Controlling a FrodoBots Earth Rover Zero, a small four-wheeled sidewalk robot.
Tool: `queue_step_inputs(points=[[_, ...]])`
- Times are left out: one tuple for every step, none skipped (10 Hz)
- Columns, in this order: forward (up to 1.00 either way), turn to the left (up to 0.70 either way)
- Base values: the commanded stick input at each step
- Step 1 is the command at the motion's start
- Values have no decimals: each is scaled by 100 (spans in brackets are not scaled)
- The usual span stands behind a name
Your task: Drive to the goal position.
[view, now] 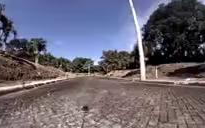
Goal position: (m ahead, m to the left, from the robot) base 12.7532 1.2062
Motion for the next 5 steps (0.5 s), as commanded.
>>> queue_step_inputs(points=[[100,0],[100,0],[100,0],[100,0],[100,0]])
